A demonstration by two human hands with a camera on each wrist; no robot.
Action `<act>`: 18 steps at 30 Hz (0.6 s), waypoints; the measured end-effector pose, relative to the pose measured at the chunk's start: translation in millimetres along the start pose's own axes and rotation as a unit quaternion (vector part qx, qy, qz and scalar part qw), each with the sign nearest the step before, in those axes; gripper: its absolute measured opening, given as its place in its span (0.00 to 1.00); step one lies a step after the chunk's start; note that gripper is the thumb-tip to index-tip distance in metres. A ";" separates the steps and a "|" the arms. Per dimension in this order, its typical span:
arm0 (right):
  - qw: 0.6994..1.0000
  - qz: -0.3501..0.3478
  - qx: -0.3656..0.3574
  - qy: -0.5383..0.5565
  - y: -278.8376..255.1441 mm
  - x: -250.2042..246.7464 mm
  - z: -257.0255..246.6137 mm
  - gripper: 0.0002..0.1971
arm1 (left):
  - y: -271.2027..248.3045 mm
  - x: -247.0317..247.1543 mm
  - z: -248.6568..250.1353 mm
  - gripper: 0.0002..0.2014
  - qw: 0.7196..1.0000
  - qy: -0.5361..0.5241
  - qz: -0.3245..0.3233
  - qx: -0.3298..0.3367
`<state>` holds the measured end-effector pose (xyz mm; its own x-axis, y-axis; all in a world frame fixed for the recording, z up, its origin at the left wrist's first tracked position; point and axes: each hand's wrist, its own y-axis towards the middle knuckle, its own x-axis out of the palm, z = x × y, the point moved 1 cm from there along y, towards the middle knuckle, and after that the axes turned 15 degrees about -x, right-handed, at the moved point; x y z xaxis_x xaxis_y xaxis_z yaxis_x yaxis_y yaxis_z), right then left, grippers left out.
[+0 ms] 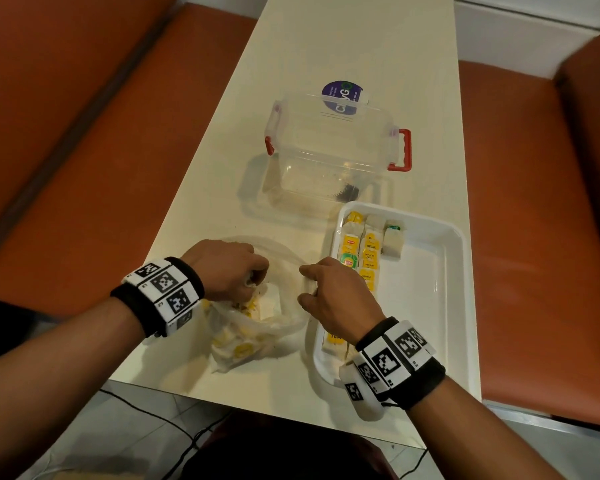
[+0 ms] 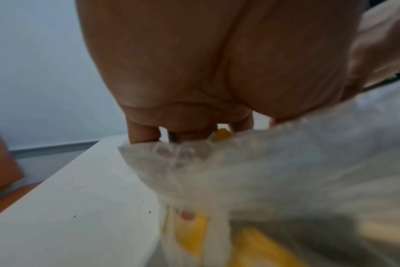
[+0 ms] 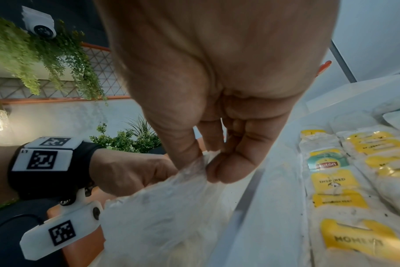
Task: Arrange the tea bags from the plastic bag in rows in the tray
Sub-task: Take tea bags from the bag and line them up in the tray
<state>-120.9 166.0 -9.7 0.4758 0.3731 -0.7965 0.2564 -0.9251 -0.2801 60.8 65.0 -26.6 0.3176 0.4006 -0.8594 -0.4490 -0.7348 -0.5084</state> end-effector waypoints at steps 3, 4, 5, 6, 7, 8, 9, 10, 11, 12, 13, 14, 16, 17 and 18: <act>1.000 0.001 -0.002 0.002 -0.2 0.1 -0.3 0.25 | -0.5 -0.3 -1.9 0.07 1.000 0.013 0.013 -0.002; 1.000 0.001 -0.002 0.003 -0.2 0.3 -0.6 0.25 | -0.1 0.4 -2.6 0.06 1.000 0.002 0.012 0.002; 1.000 0.002 -0.003 0.003 -0.3 0.8 -0.8 0.25 | -0.3 0.4 -3.6 0.06 0.999 -0.033 0.008 0.005; 1.000 0.003 -0.004 0.002 -0.1 1.0 -1.0 0.26 | 0.1 0.0 -5.8 0.05 0.996 -0.089 0.001 0.005; 1.000 0.003 -0.006 0.003 -0.1 1.3 -0.9 0.26 | -0.2 -1.5 -8.4 0.04 0.986 -0.167 -0.007 0.004; 1.000 0.003 -0.007 0.004 -0.1 1.3 -0.8 0.26 | -1.7 -4.0 -11.1 0.03 0.964 -0.264 -0.020 -0.003; 1.000 0.004 -0.007 0.005 0.3 1.4 -0.4 0.26 | -4.0 -7.3 -13.5 0.03 0.925 -0.378 -0.036 -0.016; 1.000 0.004 -0.008 0.006 0.6 1.5 0.0 0.26 | -7.3 -10.4 -14.8 0.02 0.868 -0.492 -0.054 -0.033; 1.000 0.004 -0.008 0.007 0.9 1.4 0.4 0.26 | -9.6 -11.7 -15.8 0.02 0.807 -0.584 -0.073 -0.052; 1.000 0.004 -0.009 0.008 1.2 1.5 0.7 0.26 | -12.2 -12.4 -16.5 0.02 0.753 -0.648 -0.095 -0.069; 1.000 0.005 -0.010 0.010 1.5 1.5 0.8 0.26 | -15.0 -12.6 -16.9 0.01 0.713 -0.688 -0.113 -0.077; 1.000 0.007 -0.012 0.013 1.9 1.4 0.6 0.26 | -17.4 -12.6 -17.3 0.01 0.683 -0.715 -0.128 -0.079; 0.999 0.012 -0.022 0.023 2.8 0.8 -0.3 0.26 | -20.4 -12.1 -16.7 0.05 0.633 -0.757 -0.147 -0.068; 0.999 0.016 -0.025 0.033 3.2 0.2 -1.2 0.26 | -21.8 -11.7 -16.4 0.08 0.603 -0.780 -0.154 -0.065; 0.998 0.022 -0.028 0.042 3.2 -0.8 -2.2 0.25 | -23.1 -12.2 -15.4 0.09 0.570 -0.803 -0.160 -0.067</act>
<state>-118.6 162.9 -8.8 0.5567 0.3388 -0.7585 0.2784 -0.9363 -0.2139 80.1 68.6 -3.5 -0.8576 0.4305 0.2814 -0.4807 -0.4762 -0.7363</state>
